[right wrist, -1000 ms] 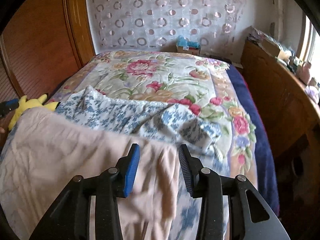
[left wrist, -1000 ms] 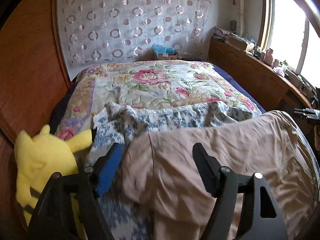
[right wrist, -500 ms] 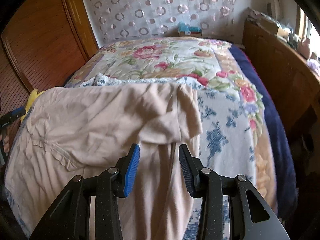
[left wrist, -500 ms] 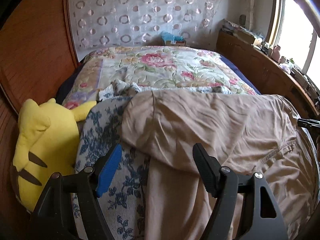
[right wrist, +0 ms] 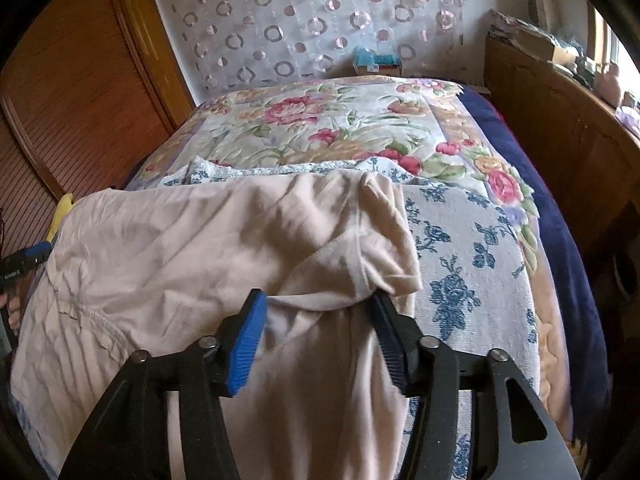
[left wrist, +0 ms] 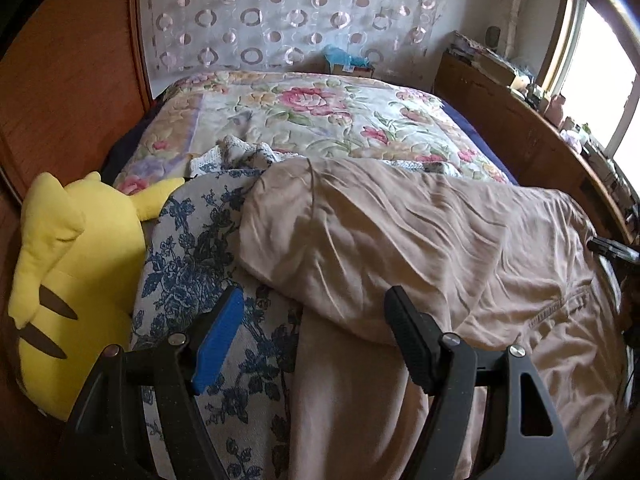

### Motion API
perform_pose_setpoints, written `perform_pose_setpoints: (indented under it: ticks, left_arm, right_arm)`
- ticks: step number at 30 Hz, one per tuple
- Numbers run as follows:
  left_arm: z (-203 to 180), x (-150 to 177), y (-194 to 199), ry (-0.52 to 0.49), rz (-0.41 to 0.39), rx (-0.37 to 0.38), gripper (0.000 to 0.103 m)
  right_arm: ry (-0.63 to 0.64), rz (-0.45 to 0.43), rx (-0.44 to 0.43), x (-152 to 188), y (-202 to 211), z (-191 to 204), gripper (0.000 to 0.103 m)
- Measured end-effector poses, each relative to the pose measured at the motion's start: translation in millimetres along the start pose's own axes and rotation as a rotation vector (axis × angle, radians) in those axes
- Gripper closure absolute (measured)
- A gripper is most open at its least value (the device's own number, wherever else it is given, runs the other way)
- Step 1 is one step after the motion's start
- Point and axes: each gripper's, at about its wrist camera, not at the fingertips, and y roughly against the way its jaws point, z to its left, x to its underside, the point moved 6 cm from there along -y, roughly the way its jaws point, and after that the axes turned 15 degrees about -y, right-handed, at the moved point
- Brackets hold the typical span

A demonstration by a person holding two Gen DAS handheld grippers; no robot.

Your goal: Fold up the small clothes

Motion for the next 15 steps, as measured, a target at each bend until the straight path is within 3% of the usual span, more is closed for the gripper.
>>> perform_pose_setpoints:
  ticks: [5, 8, 11, 15]
  left_arm:
    - [13, -11, -6, 0.029, -0.012, 0.010, 0.029]
    - [22, -17, -12, 0.066, -0.014, 0.031, 0.041]
    - [24, -19, -19, 0.076, -0.009, 0.050, 0.066]
    - [21, -18, -23, 0.073, 0.007, 0.035, 0.066]
  right_arm:
    - [0.024, -0.024, 0.027, 6, -4, 6, 0.041]
    - [0.031, -0.023, 0.031, 6, -6, 6, 0.041]
    - [0.032, -0.023, 0.030, 6, -5, 6, 0.041]
    - [0.027, -0.007, 0.036, 3, -6, 6, 0.041]
